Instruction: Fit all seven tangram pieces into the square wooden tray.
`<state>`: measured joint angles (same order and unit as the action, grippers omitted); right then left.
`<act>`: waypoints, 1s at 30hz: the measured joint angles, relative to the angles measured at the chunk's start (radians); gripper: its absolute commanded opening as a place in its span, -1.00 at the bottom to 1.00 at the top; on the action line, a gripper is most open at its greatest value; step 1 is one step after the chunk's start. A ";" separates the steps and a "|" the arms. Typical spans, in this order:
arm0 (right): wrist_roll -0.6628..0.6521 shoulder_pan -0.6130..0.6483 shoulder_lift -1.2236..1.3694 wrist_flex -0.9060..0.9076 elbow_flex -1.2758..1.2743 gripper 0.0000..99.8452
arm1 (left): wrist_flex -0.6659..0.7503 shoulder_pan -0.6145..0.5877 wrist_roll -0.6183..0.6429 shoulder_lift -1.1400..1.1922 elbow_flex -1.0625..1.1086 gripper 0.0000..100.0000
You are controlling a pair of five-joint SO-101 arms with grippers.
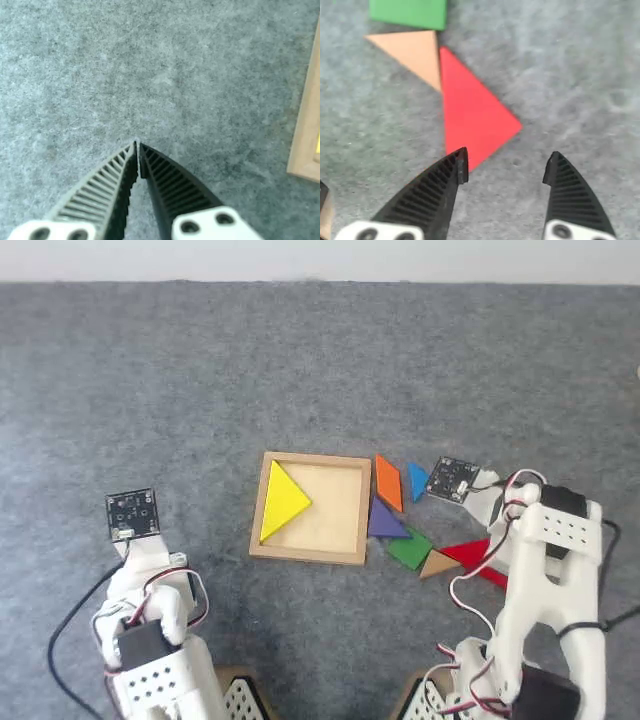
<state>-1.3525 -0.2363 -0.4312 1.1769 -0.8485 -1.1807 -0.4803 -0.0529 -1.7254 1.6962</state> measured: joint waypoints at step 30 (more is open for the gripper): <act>-0.143 0.032 0.207 -0.265 -0.048 -0.34 | 0.000 0.000 0.000 0.000 0.000 -0.98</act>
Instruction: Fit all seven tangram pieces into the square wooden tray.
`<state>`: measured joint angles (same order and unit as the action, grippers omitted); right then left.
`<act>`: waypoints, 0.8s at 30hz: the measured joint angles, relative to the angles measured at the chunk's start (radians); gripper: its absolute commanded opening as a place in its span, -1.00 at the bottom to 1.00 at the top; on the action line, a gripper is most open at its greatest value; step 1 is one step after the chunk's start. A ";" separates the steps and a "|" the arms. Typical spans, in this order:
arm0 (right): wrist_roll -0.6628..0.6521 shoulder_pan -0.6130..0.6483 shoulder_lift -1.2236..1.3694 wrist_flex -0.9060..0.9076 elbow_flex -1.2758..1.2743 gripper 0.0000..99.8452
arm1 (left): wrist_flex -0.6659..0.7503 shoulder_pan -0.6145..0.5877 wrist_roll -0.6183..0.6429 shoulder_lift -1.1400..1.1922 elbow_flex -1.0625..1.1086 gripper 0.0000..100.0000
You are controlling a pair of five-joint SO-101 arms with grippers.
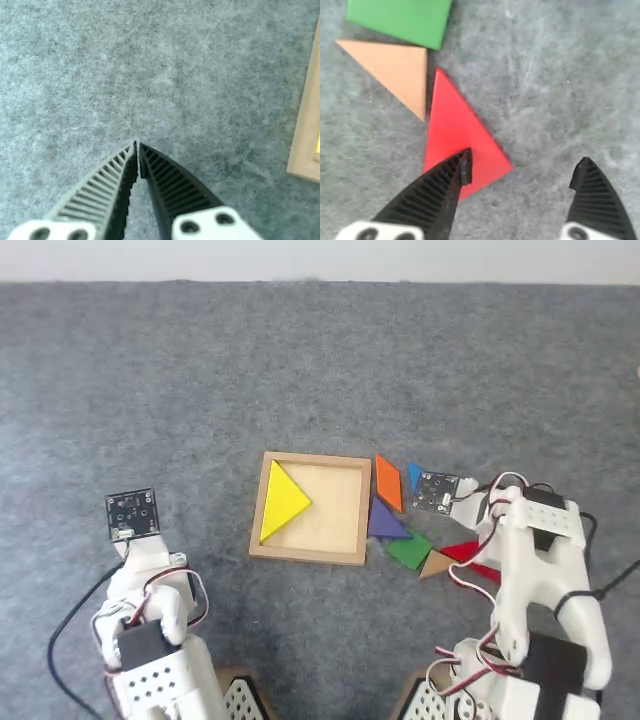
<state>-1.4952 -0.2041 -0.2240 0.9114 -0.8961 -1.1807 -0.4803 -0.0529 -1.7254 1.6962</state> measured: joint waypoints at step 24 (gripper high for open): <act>0.057 -0.023 -0.160 0.226 -0.055 -0.34 | 0.000 0.000 0.000 0.000 0.000 -0.98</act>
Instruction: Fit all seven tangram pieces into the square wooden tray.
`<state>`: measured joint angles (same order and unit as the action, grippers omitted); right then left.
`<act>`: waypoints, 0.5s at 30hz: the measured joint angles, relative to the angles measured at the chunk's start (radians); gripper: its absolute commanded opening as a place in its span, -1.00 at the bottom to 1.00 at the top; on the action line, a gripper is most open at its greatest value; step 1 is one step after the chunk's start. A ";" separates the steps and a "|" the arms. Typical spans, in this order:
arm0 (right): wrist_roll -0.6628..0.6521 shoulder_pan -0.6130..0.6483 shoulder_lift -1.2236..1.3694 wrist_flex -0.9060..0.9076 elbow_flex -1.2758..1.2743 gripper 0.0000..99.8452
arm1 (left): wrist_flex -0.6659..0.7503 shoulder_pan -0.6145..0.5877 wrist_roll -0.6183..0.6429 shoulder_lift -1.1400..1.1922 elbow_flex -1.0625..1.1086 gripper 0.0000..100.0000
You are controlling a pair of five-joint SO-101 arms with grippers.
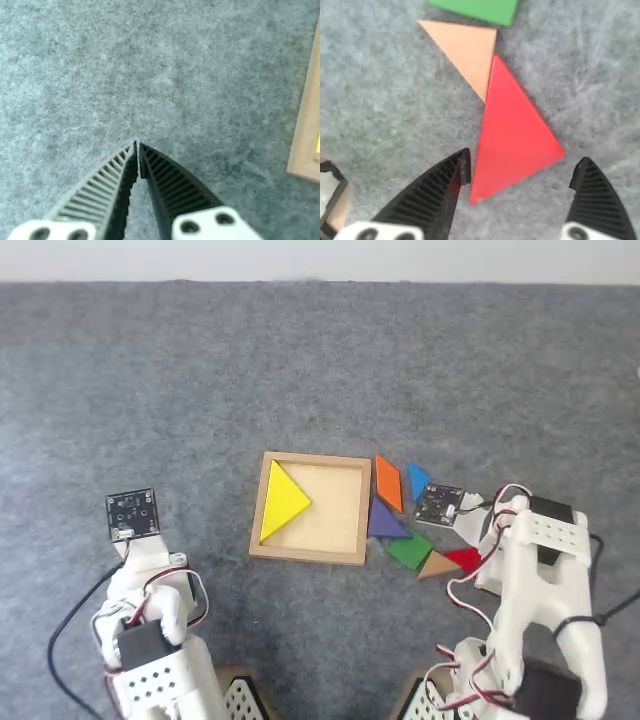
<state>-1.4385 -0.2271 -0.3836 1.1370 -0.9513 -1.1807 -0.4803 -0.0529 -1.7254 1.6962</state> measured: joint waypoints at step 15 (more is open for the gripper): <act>0.002 -0.003 0.170 -0.106 0.002 -0.34 | 0.000 0.000 0.000 0.000 0.000 -0.98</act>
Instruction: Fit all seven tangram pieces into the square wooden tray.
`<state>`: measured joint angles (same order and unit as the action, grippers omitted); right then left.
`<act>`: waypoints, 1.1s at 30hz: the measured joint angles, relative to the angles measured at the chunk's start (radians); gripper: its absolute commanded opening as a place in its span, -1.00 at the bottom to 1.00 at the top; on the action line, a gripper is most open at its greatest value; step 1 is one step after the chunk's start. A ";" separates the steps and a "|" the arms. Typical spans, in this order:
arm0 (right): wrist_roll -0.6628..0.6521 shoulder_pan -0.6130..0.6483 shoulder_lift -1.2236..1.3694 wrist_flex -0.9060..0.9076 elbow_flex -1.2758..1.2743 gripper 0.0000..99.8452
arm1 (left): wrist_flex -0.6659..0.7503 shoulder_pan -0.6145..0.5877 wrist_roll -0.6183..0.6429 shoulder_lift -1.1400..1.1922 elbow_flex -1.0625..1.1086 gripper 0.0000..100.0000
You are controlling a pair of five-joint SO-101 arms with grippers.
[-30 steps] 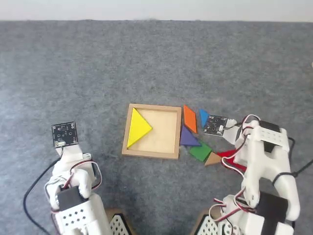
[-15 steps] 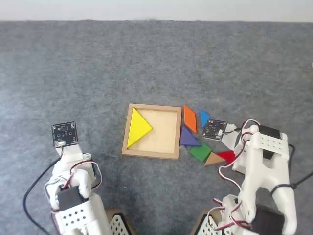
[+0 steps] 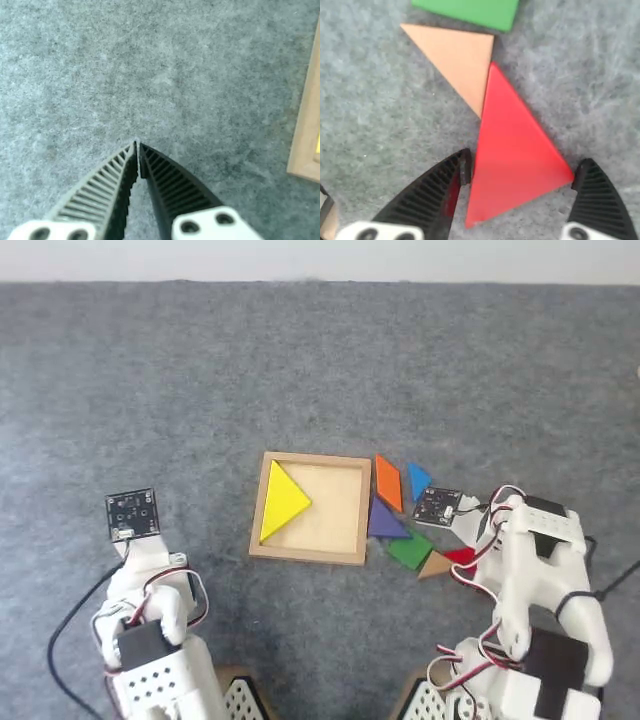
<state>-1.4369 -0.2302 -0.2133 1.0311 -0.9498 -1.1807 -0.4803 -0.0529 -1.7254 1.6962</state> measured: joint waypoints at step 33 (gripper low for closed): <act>0.189 0.106 -0.118 0.358 0.342 -0.52 | 0.000 0.000 0.000 0.000 0.000 -0.98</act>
<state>-1.2482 -0.1243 -0.3314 1.3886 -0.6076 -1.1807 -0.4803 -0.0529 -1.7254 1.6962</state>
